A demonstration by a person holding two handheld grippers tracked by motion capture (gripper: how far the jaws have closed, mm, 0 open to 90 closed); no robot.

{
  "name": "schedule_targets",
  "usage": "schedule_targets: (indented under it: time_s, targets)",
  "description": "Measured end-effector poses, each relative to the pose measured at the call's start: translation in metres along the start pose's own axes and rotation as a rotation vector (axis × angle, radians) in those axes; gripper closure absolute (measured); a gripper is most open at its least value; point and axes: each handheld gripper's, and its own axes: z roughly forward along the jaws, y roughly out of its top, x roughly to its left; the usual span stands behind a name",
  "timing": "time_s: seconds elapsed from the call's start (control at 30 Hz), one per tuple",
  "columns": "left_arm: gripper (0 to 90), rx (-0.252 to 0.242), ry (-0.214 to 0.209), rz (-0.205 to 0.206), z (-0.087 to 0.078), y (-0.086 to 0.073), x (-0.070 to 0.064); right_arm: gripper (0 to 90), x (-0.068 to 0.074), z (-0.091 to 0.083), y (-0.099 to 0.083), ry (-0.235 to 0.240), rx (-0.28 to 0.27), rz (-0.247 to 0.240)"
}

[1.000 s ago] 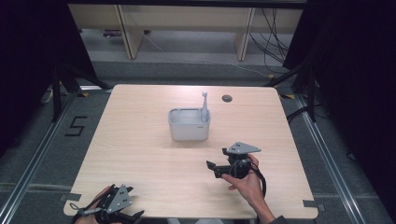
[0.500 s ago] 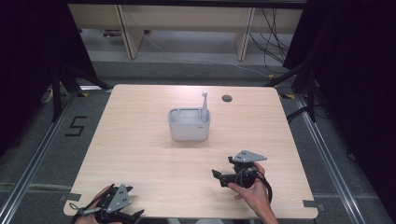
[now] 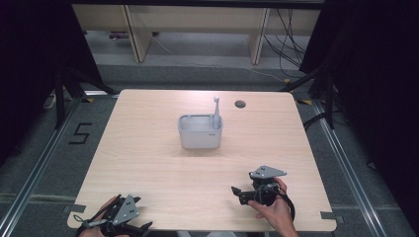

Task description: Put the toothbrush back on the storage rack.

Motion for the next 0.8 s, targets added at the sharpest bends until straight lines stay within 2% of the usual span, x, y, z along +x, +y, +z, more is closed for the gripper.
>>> schedule_targets:
  time_s: [0.07, 0.13, 0.17, 0.2, 0.3, 0.37, 0.47, 0.5, 0.53, 0.6, 0.63, 0.67, 0.7, 0.73, 0.77, 0.8]
  targets:
    - [15.8, 0.0, 0.001, 0.0, 0.0, 0.0, 0.0, 15.8, 0.001, -0.0006, -0.0008, 0.002, 0.007, 0.009]
    - [15.8, -0.013, 0.003, -0.016, 0.0009, -0.0001, -0.0011, 15.9, -0.0006, -0.0003, -0.001, 0.005, 0.002, -0.013]
    - [15.8, -0.013, 0.003, -0.016, 0.0009, -0.0001, -0.0011, 15.8, 0.0026, -0.001, -0.0018, 0.009, 0.017, 0.034]
    - [15.8, -0.002, 0.0, -0.001, 0.0001, 0.0001, -0.0002, 15.8, 0.0013, 0.0003, -0.0023, 0.003, 0.005, 0.01]
    - [15.8, -0.001, 0.003, 0.0, 0.0002, 0.0, -0.0001, 15.8, 0.0012, 0.0002, -0.0028, 0.013, 0.02, 0.003]
    - [15.8, -0.01, 0.0, -0.013, 0.0008, -0.0001, -0.001, 15.8, 0.002, 0.0001, -0.0031, 0.011, 0.028, 0.011]
    - [15.8, -0.021, 0.003, -0.026, 0.0015, -0.0002, -0.0019, 15.9, -0.0002, 0.0012, -0.0035, 0.005, 0.027, -0.015]
    - [15.8, -0.021, 0.003, -0.026, 0.0015, -0.0002, -0.0019, 15.9, -0.0002, 0.0012, -0.0035, 0.005, 0.027, -0.015]
    - [15.8, -0.007, -0.001, -0.009, 0.0006, 0.0, -0.0009, 15.8, -0.0002, 0.0017, -0.0038, 0.001, 0.028, -0.013]
    - [15.8, -0.008, -0.001, -0.008, 0.0006, 0.0, -0.0008, 15.9, -0.0007, 0.0016, -0.004, -0.005, 0.034, -0.02]
    - [15.7, -0.007, 0.0, -0.008, 0.0005, 0.0, -0.0008, 15.9, 0.0003, 0.0016, -0.0044, -0.005, 0.041, -0.004]
    - [15.8, -0.006, 0.0, -0.007, 0.0005, 0.0, -0.0007, 15.8, -0.0007, 0.002, -0.0046, -0.001, 0.043, -0.008]
    - [15.8, -0.006, 0.0, -0.007, 0.0005, 0.0, -0.0007, 15.8, -0.0022, 0.0036, -0.0054, -0.005, 0.04, -0.032]
    - [15.8, -0.006, 0.0, -0.008, 0.0006, 0.0, -0.0008, 15.8, -0.0022, 0.0036, -0.0054, -0.005, 0.04, -0.032]
    - [15.8, -0.007, -0.001, -0.009, 0.0006, 0.0, -0.0009, 15.9, -0.001, 0.0027, -0.0057, -0.014, 0.049, -0.009]
    - [15.8, -0.007, -0.001, -0.009, 0.0006, 0.0, -0.0008, 15.8, -0.002, 0.0028, -0.0058, -0.019, 0.051, -0.018]
